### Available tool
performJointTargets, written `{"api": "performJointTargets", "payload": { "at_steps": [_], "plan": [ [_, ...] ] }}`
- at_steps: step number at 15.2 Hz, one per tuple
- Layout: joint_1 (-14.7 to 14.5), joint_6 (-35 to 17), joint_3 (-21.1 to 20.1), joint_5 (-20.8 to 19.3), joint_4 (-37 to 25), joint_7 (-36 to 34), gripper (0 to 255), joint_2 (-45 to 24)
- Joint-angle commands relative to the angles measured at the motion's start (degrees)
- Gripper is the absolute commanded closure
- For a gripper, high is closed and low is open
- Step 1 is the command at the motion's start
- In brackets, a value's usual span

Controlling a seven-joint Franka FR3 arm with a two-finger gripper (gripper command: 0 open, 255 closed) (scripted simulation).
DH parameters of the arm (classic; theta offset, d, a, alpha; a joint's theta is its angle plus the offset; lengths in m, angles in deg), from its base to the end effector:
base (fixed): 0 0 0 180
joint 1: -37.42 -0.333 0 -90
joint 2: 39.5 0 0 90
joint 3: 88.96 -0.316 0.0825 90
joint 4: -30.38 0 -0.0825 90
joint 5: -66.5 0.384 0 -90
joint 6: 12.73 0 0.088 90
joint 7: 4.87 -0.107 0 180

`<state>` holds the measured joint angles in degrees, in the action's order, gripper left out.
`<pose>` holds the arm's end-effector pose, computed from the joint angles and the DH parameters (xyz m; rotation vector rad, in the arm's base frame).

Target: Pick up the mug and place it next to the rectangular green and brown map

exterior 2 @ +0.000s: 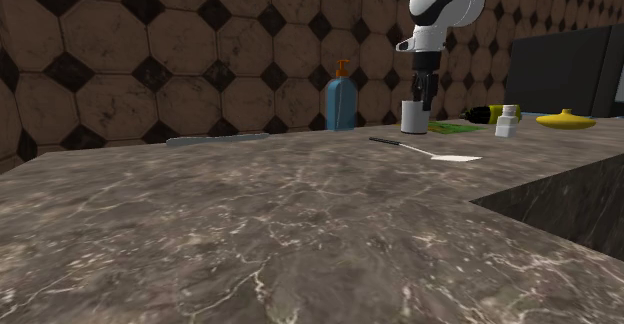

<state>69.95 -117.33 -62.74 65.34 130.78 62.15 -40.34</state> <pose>0.2974 -0.4905 0.5531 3.0676 0.2291 0.0063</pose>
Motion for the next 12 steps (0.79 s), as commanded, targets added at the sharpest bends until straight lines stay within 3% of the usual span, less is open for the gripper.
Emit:
{"api": "performJointTargets", "payload": {
  "at_steps": [1, 5, 12],
  "plan": [
    [0.0, 0.0, 0.0, 0.0, 0.0, 0.0, 0, 0.0],
    [0.0, 7.4, 0.0, 0.1, -7.6, 0.1, 0, -0.2],
    [0.0, 7.4, 0.0, 0.1, -7.6, 0.1, 0, -0.2]
  ]
}}
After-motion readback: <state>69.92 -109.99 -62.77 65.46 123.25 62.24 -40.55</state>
